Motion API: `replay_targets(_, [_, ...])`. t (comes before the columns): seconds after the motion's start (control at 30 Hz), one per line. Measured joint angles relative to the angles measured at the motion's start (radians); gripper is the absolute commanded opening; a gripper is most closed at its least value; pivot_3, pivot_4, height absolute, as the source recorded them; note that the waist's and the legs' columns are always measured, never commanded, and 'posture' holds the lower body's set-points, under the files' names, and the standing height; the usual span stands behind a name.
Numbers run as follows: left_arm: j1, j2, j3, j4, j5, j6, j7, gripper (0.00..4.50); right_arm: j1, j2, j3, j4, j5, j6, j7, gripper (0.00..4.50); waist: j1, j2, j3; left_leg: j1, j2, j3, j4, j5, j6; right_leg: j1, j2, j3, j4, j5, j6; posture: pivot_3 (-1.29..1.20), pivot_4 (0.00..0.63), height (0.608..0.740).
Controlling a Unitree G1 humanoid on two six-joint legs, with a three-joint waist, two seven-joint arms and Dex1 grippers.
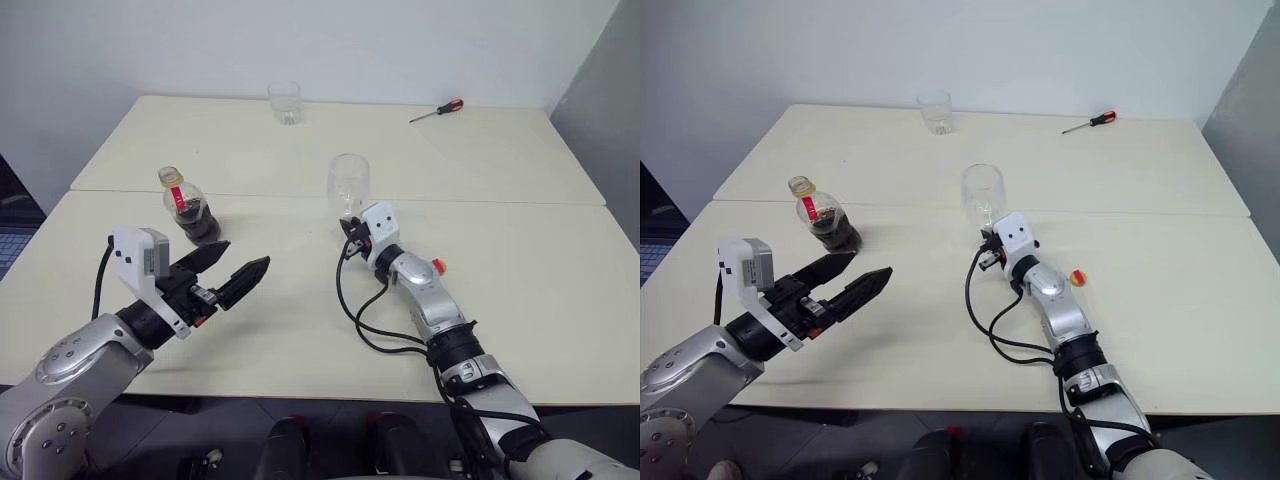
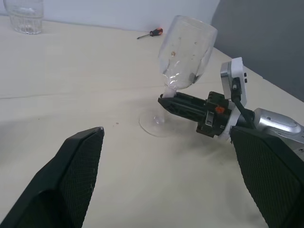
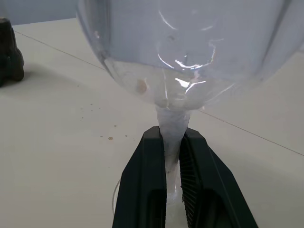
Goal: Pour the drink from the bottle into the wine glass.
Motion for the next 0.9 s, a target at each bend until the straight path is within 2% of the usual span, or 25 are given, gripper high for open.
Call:
replay_targets(0.1, [-0.014,0.0,-0.011,0.015,0.005,-0.001,-0.008,4.5,-0.012,0.002,-0.016,0.026,0.025,0.029,0.002,1.44,-0.001,0.0,0.0,0.0,0.0,0.0,0.0,0.0,0.0,0.0,0.001,0.0,0.0,0.0,0.0,0.0,0.15,0.74])
replay_targets(0.27, [-0.015,0.0,-0.012,0.021,0.013,-0.001,-0.019,4.5,-0.011,-0.011,-0.023,0.038,0.032,0.048,0.007,3.23,-0.003,0.0,0.0,-0.001,0.0,0.001,-0.001,0.0,0.0,-0.002,0.002,0.001,0.0,0.0,0.0,0.0,0.15,0.74])
replay_targets(0.5, [-0.017,0.0,-0.028,0.024,0.022,-0.005,-0.022,4.5,0.041,-0.017,-0.028,-0.025,0.064,0.053,0.026,3.23,-0.003,0.0,0.0,-0.001,0.0,0.001,-0.001,0.0,0.0,-0.002,0.002,0.001,0.0,0.0,0.0,0.0,0.15,0.74])
replay_targets(0.6, [-0.022,-0.001,-0.03,0.03,0.024,-0.017,-0.022,4.5,0.08,-0.031,-0.021,-0.122,0.076,0.081,0.059,3.23,-0.003,0.0,0.0,-0.001,0.001,0.0,-0.001,0.0,0.0,-0.002,0.002,0.001,-0.001,0.0,0.0,0.0,0.15,0.74])
replay_targets(0.9, [-0.029,0.0,-0.021,0.095,0.083,-0.048,-0.034,4.5,0.319,-0.224,0.015,-0.556,0.102,0.29,0.157,3.23,-0.001,0.0,0.0,-0.002,0.0,0.0,-0.001,0.0,0.0,-0.002,0.002,0.001,-0.001,0.0,0.0,0.0,0.15,0.74])
